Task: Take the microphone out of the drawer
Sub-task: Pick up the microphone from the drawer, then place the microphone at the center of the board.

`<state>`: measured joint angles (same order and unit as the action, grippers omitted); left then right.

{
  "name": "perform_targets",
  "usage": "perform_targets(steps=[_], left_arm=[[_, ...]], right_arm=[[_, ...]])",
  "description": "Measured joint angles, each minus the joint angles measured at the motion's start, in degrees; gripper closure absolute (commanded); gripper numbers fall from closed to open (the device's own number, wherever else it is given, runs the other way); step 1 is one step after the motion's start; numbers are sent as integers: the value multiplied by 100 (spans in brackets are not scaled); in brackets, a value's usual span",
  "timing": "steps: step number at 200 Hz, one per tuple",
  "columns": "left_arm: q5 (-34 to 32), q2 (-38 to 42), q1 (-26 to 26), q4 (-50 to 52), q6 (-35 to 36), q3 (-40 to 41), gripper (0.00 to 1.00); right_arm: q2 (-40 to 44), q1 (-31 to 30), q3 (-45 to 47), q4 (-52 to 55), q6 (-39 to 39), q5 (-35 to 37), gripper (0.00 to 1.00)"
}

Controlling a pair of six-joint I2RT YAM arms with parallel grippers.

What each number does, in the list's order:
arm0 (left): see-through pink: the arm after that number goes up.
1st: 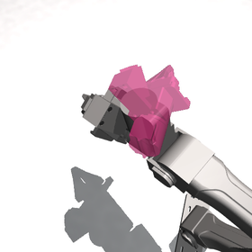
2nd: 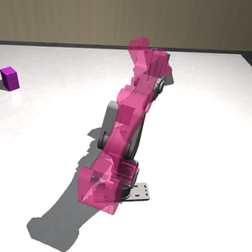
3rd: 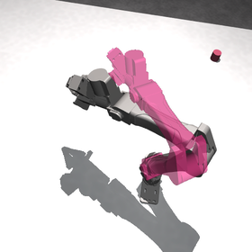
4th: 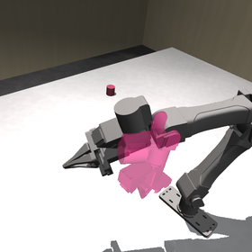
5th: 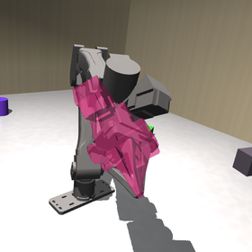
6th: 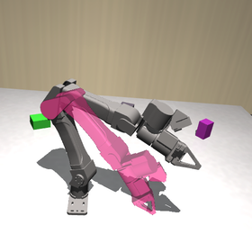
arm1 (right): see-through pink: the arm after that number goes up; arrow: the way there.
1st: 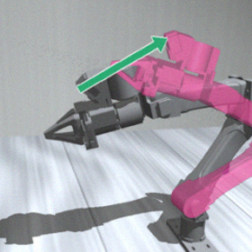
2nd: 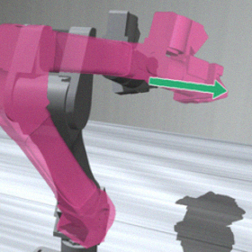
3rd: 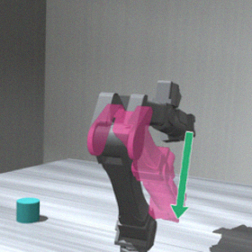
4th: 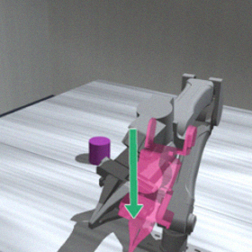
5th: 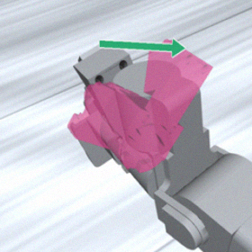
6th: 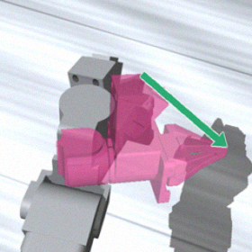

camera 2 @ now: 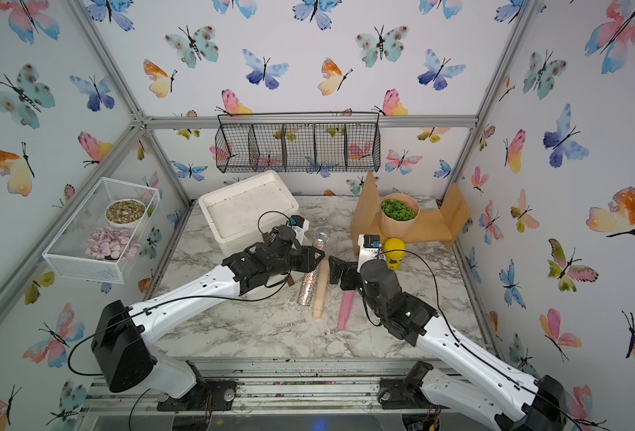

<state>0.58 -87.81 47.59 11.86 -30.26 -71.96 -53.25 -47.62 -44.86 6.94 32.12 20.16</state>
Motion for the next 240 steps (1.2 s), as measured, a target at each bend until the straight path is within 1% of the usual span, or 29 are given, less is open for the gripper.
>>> perform_targets(steps=[60,105,164,240], left_arm=[[-269,-1139,393,-46,44,-387,72],[-411,-1775,647,-48,42,-785,72],[-758,-2380,643,-68,-160,-973,70],[-761,-3073,643,-81,-302,-1316,67]], right_arm=[[337,0,166,140,125,356,2],[522,0,262,151,149,433,2],[654,0,310,181,190,496,2],[664,0,315,192,188,492,2]])
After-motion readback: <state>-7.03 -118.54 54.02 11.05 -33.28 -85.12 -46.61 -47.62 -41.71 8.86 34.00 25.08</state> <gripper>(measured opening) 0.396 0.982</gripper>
